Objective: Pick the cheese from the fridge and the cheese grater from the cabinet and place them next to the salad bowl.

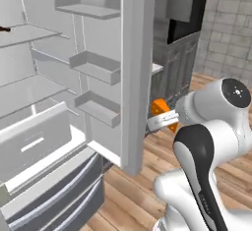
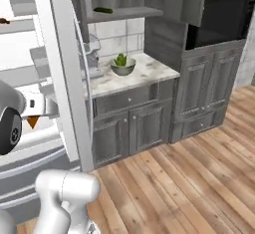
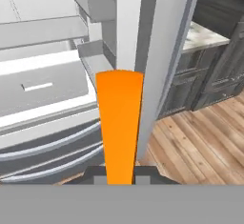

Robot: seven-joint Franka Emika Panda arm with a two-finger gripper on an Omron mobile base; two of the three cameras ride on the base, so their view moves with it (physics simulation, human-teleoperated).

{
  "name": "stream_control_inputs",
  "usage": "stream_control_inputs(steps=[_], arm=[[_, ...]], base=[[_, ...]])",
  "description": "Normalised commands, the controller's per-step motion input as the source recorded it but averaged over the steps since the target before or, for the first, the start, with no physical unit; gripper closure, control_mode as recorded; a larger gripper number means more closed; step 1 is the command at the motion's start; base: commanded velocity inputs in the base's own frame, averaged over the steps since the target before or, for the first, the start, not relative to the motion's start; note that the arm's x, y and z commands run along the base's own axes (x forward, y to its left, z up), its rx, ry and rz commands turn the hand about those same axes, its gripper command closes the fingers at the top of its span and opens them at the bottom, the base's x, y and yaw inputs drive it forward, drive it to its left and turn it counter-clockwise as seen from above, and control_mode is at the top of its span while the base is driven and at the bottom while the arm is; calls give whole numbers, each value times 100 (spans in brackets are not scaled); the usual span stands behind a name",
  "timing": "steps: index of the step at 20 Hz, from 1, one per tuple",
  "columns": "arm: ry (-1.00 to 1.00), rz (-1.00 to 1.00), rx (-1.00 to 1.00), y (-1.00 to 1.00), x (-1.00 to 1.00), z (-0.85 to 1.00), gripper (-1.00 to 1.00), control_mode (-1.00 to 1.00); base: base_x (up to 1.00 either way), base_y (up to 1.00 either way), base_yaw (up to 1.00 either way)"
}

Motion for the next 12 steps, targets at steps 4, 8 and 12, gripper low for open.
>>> stream_control_inputs(steps=[4,8,12], arm=[[0,0,0,0,0,0,100,100],[0,0,0,0,0,0,100,100],[0,0,0,0,0,0,100,100]], base=[[-8,10,-85],[7,9,-88],[25,4,-73]])
